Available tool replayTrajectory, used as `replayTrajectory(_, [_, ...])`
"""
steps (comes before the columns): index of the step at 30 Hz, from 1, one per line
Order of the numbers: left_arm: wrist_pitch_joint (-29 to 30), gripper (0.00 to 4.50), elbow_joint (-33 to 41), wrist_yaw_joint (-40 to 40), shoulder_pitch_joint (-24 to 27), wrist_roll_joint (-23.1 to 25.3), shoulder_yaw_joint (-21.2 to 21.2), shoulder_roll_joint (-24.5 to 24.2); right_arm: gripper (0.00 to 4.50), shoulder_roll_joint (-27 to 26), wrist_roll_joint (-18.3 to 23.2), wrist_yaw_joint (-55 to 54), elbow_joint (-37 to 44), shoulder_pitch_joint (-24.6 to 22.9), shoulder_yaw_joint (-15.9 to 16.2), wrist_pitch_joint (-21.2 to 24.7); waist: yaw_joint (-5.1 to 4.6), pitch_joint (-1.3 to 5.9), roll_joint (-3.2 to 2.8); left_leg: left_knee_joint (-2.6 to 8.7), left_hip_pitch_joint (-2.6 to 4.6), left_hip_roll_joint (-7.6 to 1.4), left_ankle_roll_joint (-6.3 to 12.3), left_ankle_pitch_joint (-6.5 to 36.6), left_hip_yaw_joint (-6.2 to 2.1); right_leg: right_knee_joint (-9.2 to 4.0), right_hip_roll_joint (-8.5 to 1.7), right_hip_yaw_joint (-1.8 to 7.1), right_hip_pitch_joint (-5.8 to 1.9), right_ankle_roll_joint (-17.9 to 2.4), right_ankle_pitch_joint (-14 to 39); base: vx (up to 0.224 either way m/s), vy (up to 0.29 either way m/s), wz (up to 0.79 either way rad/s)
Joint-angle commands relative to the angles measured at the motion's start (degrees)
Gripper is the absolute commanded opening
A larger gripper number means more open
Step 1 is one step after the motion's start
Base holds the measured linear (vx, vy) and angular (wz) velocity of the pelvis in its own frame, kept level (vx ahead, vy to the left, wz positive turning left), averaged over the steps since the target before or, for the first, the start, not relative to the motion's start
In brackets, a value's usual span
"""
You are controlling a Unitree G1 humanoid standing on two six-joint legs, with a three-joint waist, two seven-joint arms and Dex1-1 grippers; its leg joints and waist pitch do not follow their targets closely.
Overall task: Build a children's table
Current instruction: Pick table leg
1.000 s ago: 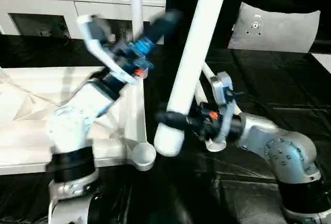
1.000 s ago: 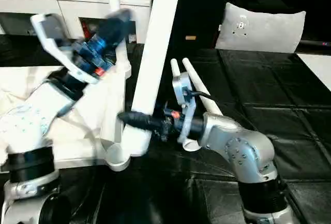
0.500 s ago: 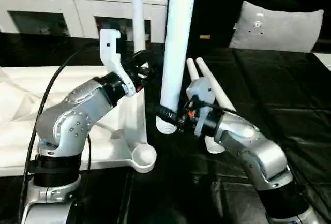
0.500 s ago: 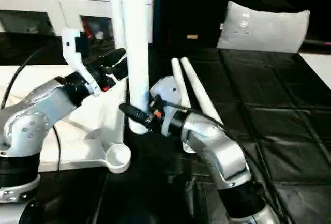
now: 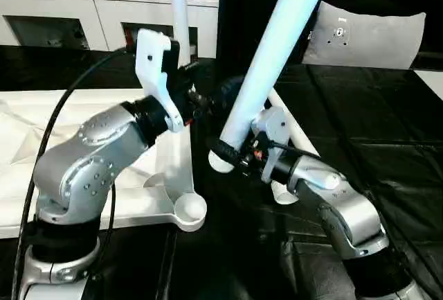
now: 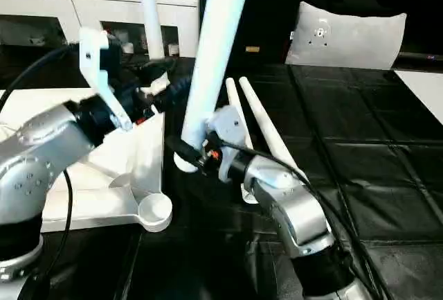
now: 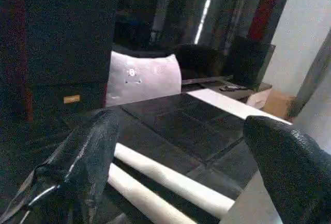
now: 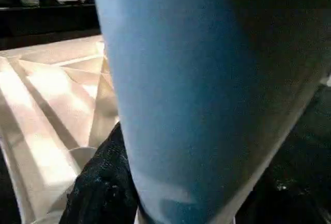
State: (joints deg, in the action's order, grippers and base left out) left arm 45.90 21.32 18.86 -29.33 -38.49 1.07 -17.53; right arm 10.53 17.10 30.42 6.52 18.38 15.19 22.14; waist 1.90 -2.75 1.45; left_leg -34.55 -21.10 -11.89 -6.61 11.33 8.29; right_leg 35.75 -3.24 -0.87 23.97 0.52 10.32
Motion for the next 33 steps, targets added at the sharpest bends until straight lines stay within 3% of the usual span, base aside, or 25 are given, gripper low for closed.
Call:
replayTrajectory(1, [-0.6,4.31,-0.4,-0.5,1.1,1.3,-0.9,-0.5,1.9,-0.8,0.3,-1.8,0.5,0.2,-2.0,0.3,-0.1,3.44,-0.4,3.78,-0.2,0.4,-1.95,9.1,1.12,-4.16,-1.69,1.29,-3.23,-6.8,12.5,0.0,0.0,0.0])
replayTrajectory(7, [-5.1,4.31,-4.4,-6.3,5.6,7.5,3.9,-0.7,1.9,-2.5,1.4,-5.0,2.9,-2.0,-3.8,2.8,-0.36,3.35,-0.47,3.92,-0.09,0.42,-2.01,10.1,1.02,-4.34,-1.55,1.28,-3.13,-5.9,13.2,0.0,0.0,0.0])
replayTrajectory(8, [-5.5,4.31,-4.6,-6.6,5.9,7.9,4.2,-0.7,1.9,-2.6,1.4,-5.2,3.0,-2.1,-3.8,3.0,-0.31,3.37,-0.62,3.93,-0.07,0.41,-1.96,10.0,1.0,-4.37,-1.54,1.3,-3.1,-5.9,12.9,0.0,0.0,0.0])
replayTrajectory(9, [-6.3,4.31,-4.7,-9.4,9.7,10.2,6.1,-0.7,1.9,-4.1,1.1,-8.9,4.4,-3.6,-4.5,5.5,-0.34,3.35,-1.07,4.02,-0.03,0.28,-2.22,9.6,0.9,-4.29,-1.54,1.32,-3.09,-6.1,11.4,0.0,0.0,0.0])
replayTrajectory(11, [-6.4,4.31,-4.1,-10.9,12.0,10.8,7.2,-0.4,1.9,-4.8,0.8,-10.8,5.3,-4.5,-4.8,6.8,-0.48,3.45,-0.7,4.06,-0.04,0.38,-2.44,10.0,0.94,-4.28,-1.5,1.27,-3.18,-6.0,11.7,0.0,0.0,0.0])
replayTrajectory(16, [-7.8,4.31,-0.6,-10.2,17.0,13.1,5.9,-1.9,1.9,-4.9,-1.5,-13.0,7.3,-5.6,-4.5,6.1,-0.21,3.27,-0.9,4.2,0.34,0.1,-2.35,11.8,0.95,-4.42,-1.58,1.38,-2.54,-5.8,12.8,0.0,0.0,0.0])
replayTrajectory(17, [-9.5,4.31,0.6,-10.4,19.0,13.6,5.8,-1.0,1.9,-5.0,-2.2,-13.4,8.0,-6.1,-4.7,4.2,-0.24,3.14,-0.43,4.25,0.31,0.12,-2.29,12.4,1.05,-4.6,-1.53,1.4,-2.45,-5.7,13.6,0.0,0.0,0.0])
replayTrajectory(20, [-11.6,4.31,2.5,-11.6,22.1,15.2,4.9,0.6,1.9,-6.3,0.2,-14.4,10.6,-7.6,-7.1,4.8,-0.25,2.94,-0.08,4.5,0.13,0.04,-2.0,15.0,0.95,-4.95,-1.67,1.45,-2.32,-3.9,17.8,0.0,0.0,0.0])
replayTrajectory(22, [-11.9,4.31,3.0,-12.6,23.1,15.3,5.1,1.9,1.9,-7.3,0.4,-16.4,11.8,-8.4,-8.0,5.6,-0.28,2.99,-0.02,4.37,-0.26,0.2,-1.5,14.3,1.09,-5.0,-2.08,1.72,-2.53,-3.3,18.1,0.0,0.0,0.0])
replayTrajectory(24, [-12.3,4.31,3.1,-13.2,23.6,16.1,4.5,2.5,1.9,-7.7,1.3,-17.9,12.7,-9.3,-8.8,8.4,-0.04,3.15,0.05,3.91,-0.72,0.7,0.66,12.8,1.47,-5.45,-2.89,2.41,-2.77,-2.8,20.7,0.0,0.0,0.0])
replayTrajectory(26, [-12.5,4.31,2.9,-13.9,23.7,16.6,3.9,3.3,1.9,-7.8,2.1,-18.7,12.9,-10.7,-9.6,11.2,0.58,3.31,0.36,2.69,-1.48,1.28,5.13,10.0,1.66,-6.61,-4.93,4.07,-3.41,-2.0,25.4,0.0,0.0,0.0])
replayTrajectory(27, [-12.4,4.31,2.9,-13.8,23.7,16.4,3.7,3.5,1.9,-7.8,2.1,-18.6,12.8,-11.2,-9.6,11.4,1.05,3.35,0.55,1.8,-1.77,1.12,7.32,8.7,1.12,-7.34,-6.59,5.09,-3.65,-2.1,28.3,0.0,0.0,0.0])
replayTrajectory(29, [-12.4,4.31,2.9,-13.7,23.7,16.9,3.2,3.4,1.9,-7.8,2.6,-18.2,12.8,-11.7,-9.7,11.3,1.46,3.66,0.64,1.34,-2.25,0.76,10.06,6.1,0.43,-7.48,-7.58,5.6,-4.03,-3.7,28.0,-0.003,0.032,0.0])
replayTrajectory(30, [-12.5,4.31,2.9,-13.7,23.8,17.3,2.9,3.3,1.9,-7.8,3.0,-17.9,12.8,-12.0,-9.8,11.1,1.13,3.72,0.13,1.91,-1.77,0.64,11.36,4.8,0.88,-6.89,-6.14,4.63,-3.15,-5.2,24.3,-0.009,0.091,0.03])
replayTrajectory(32, [-13.1,4.31,3.1,-13.7,24.0,17.8,2.7,3.6,1.9,-7.2,0.4,-18.6,12.1,-12.3,-9.1,10.3,0.59,3.69,0.46,2.48,-1.01,0.86,12.86,4.8,1.66,-6.36,-4.53,3.43,-2.49,-6.5,20.5,-0.008,0.103,0.05])
replayTrajectory(33, [-13.2,4.31,3.2,-13.8,24.1,18.0,2.7,3.8,1.9,-7.0,-0.7,-18.9,11.7,-12.3,-8.7,9.9,0.21,3.64,0.29,2.72,-0.45,1.1,14.59,4.9,1.99,-6.02,-4.0,2.98,-2.24,-7.3,17.6,-0.002,0.124,0.05])
